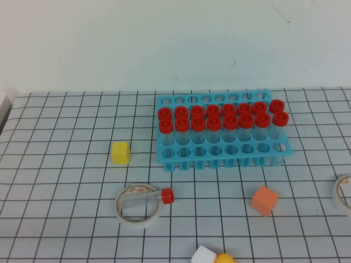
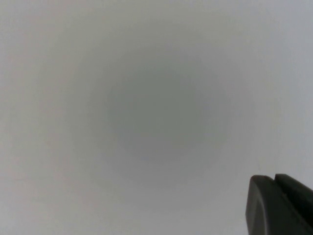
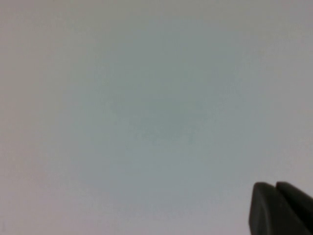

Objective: Place the test tubes

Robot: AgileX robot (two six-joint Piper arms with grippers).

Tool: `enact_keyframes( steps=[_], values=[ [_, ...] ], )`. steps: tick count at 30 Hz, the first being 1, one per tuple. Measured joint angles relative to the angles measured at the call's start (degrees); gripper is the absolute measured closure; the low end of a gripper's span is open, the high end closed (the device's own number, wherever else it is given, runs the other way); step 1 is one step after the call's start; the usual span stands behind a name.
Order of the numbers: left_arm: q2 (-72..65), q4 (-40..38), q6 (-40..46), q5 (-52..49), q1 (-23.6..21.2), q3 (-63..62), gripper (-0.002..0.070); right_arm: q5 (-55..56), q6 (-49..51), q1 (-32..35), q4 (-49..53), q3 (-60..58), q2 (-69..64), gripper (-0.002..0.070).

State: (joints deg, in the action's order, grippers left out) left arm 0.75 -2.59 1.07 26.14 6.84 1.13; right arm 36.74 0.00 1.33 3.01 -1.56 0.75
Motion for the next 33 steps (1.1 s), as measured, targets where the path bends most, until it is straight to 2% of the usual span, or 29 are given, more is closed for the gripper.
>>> enact_keyframes(
  steps=[3, 5, 11, 16, 17, 22, 26, 29, 33],
  values=[
    [0.0, -0.2, -1.1, 5.6, 0.0, 0.0, 0.0676, -10.6, 1.8, 0.0, -0.6, 3.8, 0.0, 0.0678],
    [0.0, -0.2, -1.4, 3.9, 0.0, -0.4, 0.0676, -18.6, 2.1, 0.0, -0.6, 9.1, 0.0, 0.0678],
    [-1.0, -0.5, -1.1, -22.3, 0.0, -12.6, 0.0676, -45.5, 4.7, 0.0, -1.8, 27.8, -7.6, 0.0678],
    [-9.1, -0.1, -1.1, -37.7, 0.0, -23.3, 0.0676, -56.3, 4.4, 0.0, -10.7, 37.5, -19.9, 0.0678],
    [-13.0, 0.1, -1.1, -41.9, 0.0, -26.2, 0.0676, -58.6, 1.6, 0.0, -15.0, 38.8, -24.7, 0.0678],
    [-21.2, 0.0, -1.1, -45.0, 0.0, -27.5, 0.0676, -64.3, -11.9, 0.0, -32.9, 39.0, -38.9, 0.0678],
    [-25.1, -2.3, -1.4, -45.7, 0.0, -27.5, 0.0676, -67.4, -31.5, -1.0, -56.5, 39.0, -50.1, 0.0678],
    [-26.3, -2.9, -1.4, -46.6, 0.0, -27.5, 0.0676, -66.3, -44.8, -5.4, -73.5, 39.0, -57.1, 0.0678],
    [-26.8, -3.0, -1.4, -48.7, 0.0, -27.5, 0.0676, -57.4, -52.4, -17.8, -87.1, 39.0, -63.7, 0.0678]
  ],
)
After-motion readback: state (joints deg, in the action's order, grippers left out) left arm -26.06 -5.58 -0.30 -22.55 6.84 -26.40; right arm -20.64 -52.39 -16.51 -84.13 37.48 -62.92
